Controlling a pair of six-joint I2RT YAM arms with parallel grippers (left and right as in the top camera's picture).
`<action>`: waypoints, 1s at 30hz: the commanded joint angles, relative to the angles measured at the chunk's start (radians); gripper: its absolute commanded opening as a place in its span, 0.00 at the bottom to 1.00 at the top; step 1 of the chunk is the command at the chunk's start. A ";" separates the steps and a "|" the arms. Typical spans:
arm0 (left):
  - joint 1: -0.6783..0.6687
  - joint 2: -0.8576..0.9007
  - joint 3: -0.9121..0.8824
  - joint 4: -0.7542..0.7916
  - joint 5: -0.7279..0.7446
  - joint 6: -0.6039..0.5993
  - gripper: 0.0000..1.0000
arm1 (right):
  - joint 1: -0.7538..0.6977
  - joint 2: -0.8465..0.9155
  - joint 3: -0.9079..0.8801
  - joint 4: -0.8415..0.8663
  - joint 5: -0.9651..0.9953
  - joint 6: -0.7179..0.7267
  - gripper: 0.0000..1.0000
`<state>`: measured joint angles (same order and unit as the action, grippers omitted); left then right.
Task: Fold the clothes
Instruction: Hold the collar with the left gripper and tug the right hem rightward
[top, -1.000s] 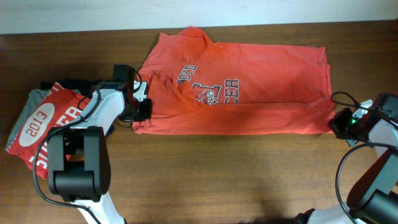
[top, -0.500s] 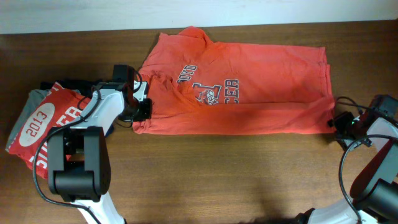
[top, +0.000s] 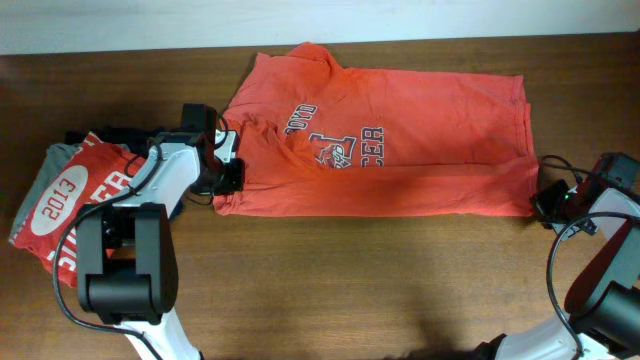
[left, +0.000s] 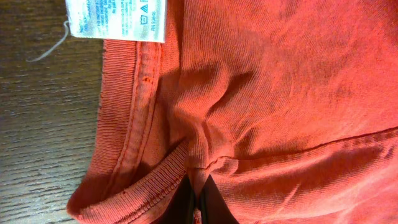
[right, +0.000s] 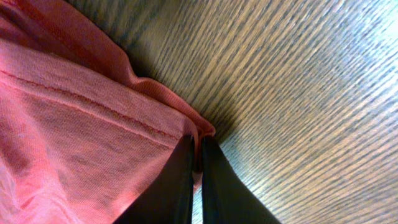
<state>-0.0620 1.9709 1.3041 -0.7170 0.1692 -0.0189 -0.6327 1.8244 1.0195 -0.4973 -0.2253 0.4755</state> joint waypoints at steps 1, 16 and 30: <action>0.006 0.000 -0.005 0.002 0.014 0.005 0.01 | -0.003 0.017 0.001 -0.001 0.013 0.005 0.04; 0.006 0.000 -0.005 0.002 -0.086 0.005 0.01 | -0.003 0.016 0.007 -0.039 0.186 -0.007 0.04; 0.026 -0.002 -0.002 -0.016 -0.106 0.005 0.01 | -0.097 0.014 0.067 -0.128 0.162 -0.007 0.04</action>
<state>-0.0570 1.9709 1.3041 -0.7326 0.0975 -0.0189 -0.7033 1.8244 1.0588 -0.6258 -0.1165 0.4709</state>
